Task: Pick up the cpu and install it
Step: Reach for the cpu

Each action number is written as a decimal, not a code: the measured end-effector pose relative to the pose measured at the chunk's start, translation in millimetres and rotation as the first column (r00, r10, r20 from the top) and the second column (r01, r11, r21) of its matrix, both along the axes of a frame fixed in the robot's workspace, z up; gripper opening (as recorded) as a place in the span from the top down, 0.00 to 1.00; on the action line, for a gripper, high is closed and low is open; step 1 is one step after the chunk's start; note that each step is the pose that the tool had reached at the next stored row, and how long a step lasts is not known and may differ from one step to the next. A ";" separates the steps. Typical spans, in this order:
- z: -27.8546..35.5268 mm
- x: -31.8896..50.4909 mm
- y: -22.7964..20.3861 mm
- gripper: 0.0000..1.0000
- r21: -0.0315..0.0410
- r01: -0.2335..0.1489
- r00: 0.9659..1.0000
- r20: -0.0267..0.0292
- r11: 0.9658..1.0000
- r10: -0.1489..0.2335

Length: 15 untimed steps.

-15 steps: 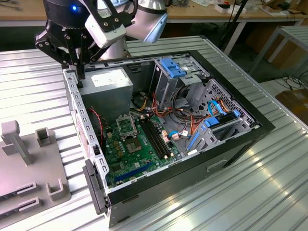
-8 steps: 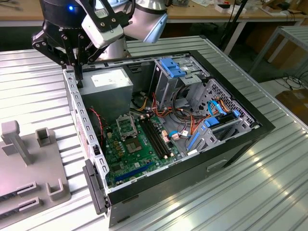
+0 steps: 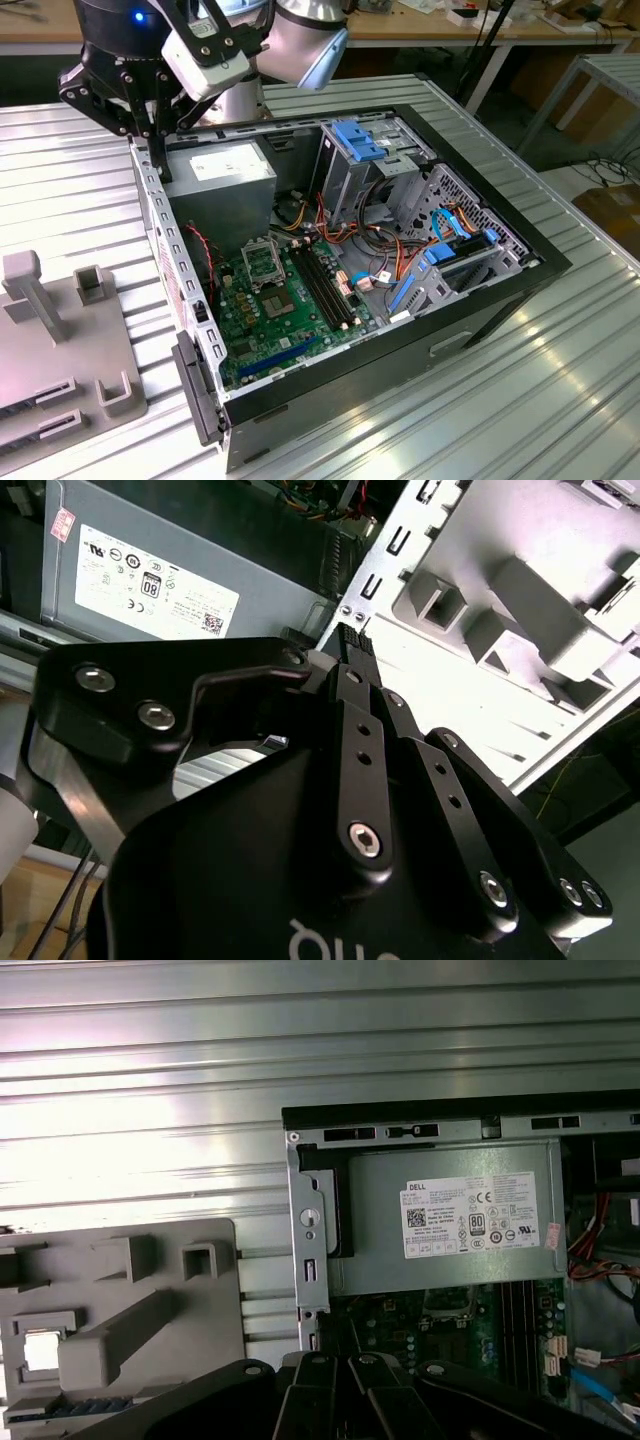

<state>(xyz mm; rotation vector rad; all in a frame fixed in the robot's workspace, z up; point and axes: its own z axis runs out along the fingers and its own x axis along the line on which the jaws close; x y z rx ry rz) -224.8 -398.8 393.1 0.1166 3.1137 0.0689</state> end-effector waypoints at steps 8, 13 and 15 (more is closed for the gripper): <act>0.0 -5.6 0.0 0.89 0.000 0.000 1.000 0.000 1.000 0.000; 0.0 -8.4 0.0 0.89 0.000 0.000 1.000 0.000 1.000 0.000; -0.1 -9.8 0.0 0.89 0.000 0.000 1.000 0.000 1.000 0.000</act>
